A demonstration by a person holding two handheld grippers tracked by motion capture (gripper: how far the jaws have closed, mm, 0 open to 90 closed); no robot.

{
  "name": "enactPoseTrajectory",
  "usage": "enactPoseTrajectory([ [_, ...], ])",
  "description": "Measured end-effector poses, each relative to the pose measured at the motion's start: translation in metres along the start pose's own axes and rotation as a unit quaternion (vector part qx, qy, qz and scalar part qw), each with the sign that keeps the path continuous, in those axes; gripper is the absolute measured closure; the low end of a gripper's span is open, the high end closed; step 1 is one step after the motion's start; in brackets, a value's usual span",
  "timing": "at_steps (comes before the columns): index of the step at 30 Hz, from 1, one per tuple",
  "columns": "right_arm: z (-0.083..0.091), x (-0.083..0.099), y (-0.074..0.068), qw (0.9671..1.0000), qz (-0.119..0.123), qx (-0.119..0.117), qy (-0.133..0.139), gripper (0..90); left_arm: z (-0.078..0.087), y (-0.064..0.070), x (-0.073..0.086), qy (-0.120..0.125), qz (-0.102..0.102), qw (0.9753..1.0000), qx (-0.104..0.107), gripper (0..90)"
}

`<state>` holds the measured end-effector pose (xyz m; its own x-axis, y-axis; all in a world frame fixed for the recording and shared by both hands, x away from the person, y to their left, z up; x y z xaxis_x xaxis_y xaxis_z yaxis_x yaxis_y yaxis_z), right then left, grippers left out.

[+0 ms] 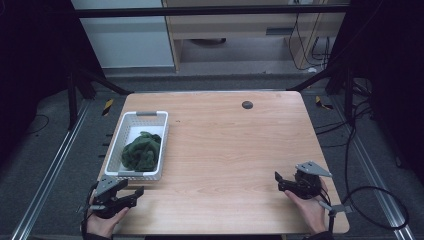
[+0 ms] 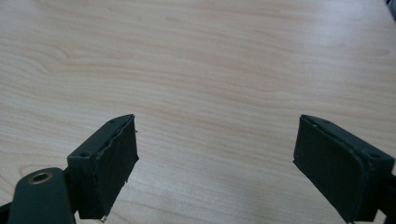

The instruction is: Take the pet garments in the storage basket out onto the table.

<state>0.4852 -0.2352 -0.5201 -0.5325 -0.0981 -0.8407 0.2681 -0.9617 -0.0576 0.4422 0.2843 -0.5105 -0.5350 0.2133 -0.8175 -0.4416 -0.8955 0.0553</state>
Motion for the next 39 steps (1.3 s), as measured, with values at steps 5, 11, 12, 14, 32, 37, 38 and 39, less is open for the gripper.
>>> enactPoseTrajectory([
  [5, 0.004, 0.002, 0.008, 0.9999, -0.014, 0.002, 0.001, 13.1, 0.005, -0.001, -0.003, 0.013, 0.006, 0.9999, -0.005, 27.2],
  [11, 0.008, 0.0, 0.007, 0.9998, -0.015, 0.005, 0.008, 13.1, 0.011, 0.0, -0.007, 0.025, 0.006, 0.9997, -0.005, 25.1],
  [12, 0.008, 0.0, 0.006, 0.9998, -0.015, 0.004, 0.008, 13.1, 0.012, 0.0, -0.009, 0.028, 0.005, 0.9996, -0.005, 25.0],
  [14, 0.009, 0.0, 0.006, 0.9999, -0.013, 0.004, 0.009, 13.1, 0.014, -0.002, -0.011, 0.032, 0.005, 0.9994, -0.009, 24.1],
  [32, 0.008, 0.002, -0.001, 0.9999, 0.004, -0.005, 0.008, 13.0, 0.026, -0.012, -0.035, 0.063, 0.018, 0.9976, -0.022, 23.7],
  [37, 0.008, 0.0, -0.001, 0.9999, 0.002, -0.007, 0.011, 12.8, 0.026, -0.017, -0.045, 0.068, 0.02, 0.9972, -0.025, 23.4],
  [38, 0.008, 0.0, -0.001, 0.9999, 0.002, -0.007, 0.011, 12.8, 0.025, -0.018, -0.046, 0.067, 0.018, 0.9973, -0.026, 23.4],
  [39, 0.009, 0.0, -0.001, 0.9999, 0.003, -0.007, 0.012, 12.8, 0.024, -0.019, -0.048, 0.066, 0.016, 0.9973, -0.027, 23.3],
])
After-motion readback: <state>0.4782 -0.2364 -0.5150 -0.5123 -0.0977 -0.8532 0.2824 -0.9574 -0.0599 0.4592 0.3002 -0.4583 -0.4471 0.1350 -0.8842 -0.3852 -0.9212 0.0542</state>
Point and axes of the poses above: each handheld gripper's, and its own axes: z roughly backward along the jaws, x roughly out of its underside, y roughly to its right, the point moved 7 cm from there along -z, roughly forward along the jaws, and after that the axes turned 2 degrees about -z, right-handed, at the moved point
